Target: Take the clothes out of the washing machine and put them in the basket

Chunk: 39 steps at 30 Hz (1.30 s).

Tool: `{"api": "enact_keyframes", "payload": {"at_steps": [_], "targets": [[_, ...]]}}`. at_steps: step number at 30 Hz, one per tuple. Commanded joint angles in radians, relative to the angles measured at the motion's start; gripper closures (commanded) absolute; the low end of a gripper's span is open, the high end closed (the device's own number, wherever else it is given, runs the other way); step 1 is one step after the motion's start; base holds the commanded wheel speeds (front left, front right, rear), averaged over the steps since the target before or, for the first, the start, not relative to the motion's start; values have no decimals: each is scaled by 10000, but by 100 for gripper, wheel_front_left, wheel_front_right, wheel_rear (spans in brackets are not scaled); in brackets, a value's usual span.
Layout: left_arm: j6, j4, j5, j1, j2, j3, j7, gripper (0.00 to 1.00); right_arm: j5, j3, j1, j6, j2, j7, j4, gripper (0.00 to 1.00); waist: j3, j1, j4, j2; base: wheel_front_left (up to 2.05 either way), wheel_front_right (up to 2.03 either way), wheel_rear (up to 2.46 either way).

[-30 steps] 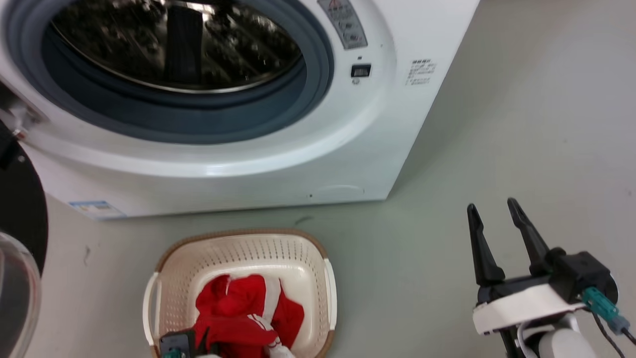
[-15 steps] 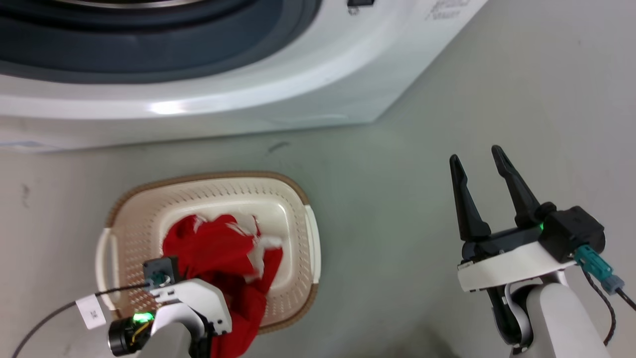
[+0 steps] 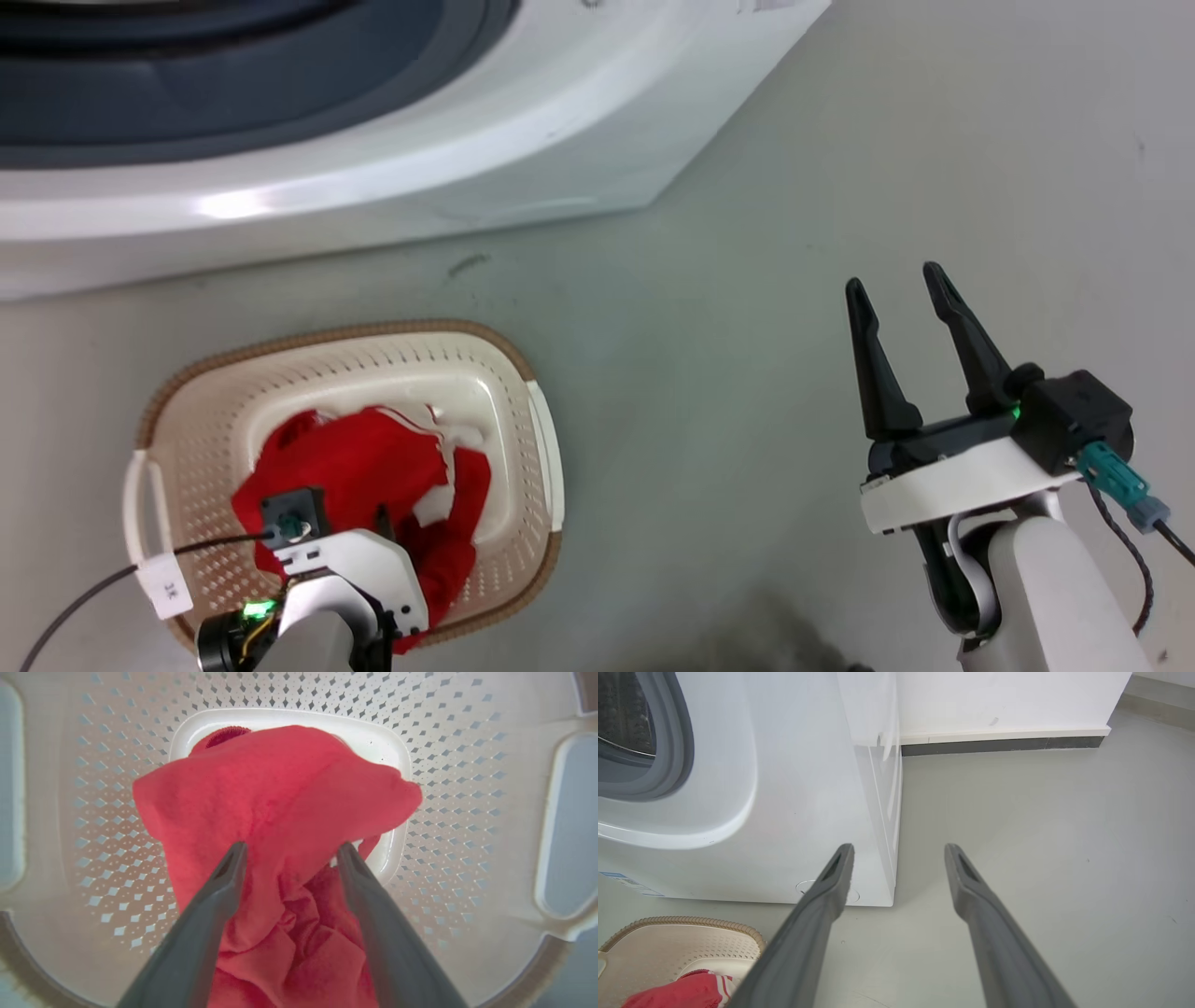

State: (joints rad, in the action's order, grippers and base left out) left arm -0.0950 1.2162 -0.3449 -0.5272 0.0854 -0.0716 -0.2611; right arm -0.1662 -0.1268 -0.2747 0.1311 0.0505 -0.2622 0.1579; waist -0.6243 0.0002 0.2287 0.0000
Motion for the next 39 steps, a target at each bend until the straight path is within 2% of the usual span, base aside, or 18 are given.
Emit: {"api": "enact_keyframes", "payload": {"at_steps": [1,7,12,21,28,33,39], "targets": [[49,-220,86,285,-37,-18,-49,0,63,88,194,-7,-5,-36,30,0,715,-2,-197,0,0,0,0],[359,-1277,187,1021,-232,-52,-42,0,278,511,774,-7,-4,-36,138,0,2256,-2,-471,0,0,0,0],[478,-2722,367,1600,-329,-92,-43,0,487,830,1312,-7,-2,-36,170,0,3282,-2,-578,0,0,0,0],[177,-6282,521,2491,-352,-597,-43,0,787,1448,2018,-7,-2,-33,-193,0,4340,-2,-729,0,0,0,0],[-119,-8760,1271,3110,-350,-773,-42,0,1086,1733,2392,-7,-4,32,-741,0,4920,-2,-951,0,0,0,0],[-65,-9970,2034,3631,-336,-729,-44,0,1180,1909,2716,-7,-4,164,-1133,0,5312,-2,-1131,0,0,0,0],[-112,-10569,2483,4483,-132,-589,-44,0,1272,1772,3090,-7,-6,277,-1386,0,5764,-2,-1260,0,0,0,0]]}}
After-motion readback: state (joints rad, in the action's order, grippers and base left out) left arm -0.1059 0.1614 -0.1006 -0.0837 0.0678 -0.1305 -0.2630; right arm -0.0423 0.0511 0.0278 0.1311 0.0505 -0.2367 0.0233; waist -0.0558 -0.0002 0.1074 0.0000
